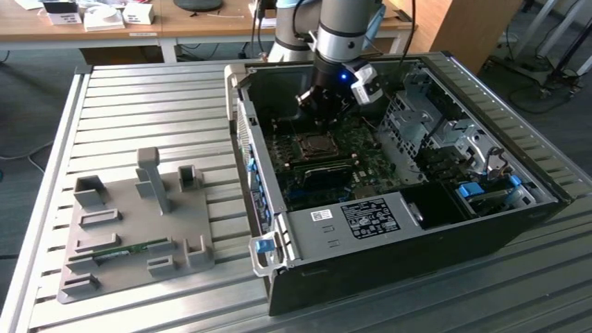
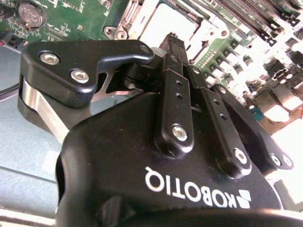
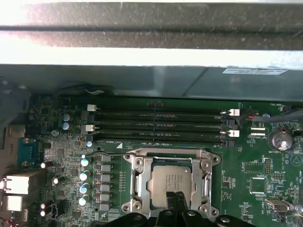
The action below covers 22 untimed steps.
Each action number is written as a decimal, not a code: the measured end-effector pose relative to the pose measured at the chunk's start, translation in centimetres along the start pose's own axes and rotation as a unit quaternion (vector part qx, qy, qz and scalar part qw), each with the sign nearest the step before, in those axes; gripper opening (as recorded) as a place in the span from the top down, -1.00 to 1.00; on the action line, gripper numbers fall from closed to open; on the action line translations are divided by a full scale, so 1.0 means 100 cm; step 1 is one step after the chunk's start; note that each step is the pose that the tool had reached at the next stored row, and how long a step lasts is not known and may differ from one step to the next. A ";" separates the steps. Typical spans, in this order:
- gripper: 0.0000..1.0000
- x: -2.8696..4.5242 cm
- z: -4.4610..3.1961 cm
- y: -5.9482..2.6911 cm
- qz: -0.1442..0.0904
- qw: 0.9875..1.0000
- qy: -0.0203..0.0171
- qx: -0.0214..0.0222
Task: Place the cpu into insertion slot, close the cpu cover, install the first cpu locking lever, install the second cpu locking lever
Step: 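Install the first cpu locking lever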
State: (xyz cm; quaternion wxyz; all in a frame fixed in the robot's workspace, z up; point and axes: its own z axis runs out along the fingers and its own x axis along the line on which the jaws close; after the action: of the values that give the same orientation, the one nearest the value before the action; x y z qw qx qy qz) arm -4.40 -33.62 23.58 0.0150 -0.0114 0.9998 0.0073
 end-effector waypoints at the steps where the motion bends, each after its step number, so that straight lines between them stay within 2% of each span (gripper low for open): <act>1: 0.79 0.0000 -0.0008 0.0000 0.000 1.000 0.000 0.000; 16: 0.79 -0.0003 -0.0109 0.0002 0.000 1.000 0.000 0.000; 22: 0.79 -0.0003 -0.0119 0.0002 0.000 1.000 0.000 0.000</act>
State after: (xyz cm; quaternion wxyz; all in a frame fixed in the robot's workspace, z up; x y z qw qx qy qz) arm -4.40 -33.62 24.77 0.0150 -0.0115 0.9998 0.0074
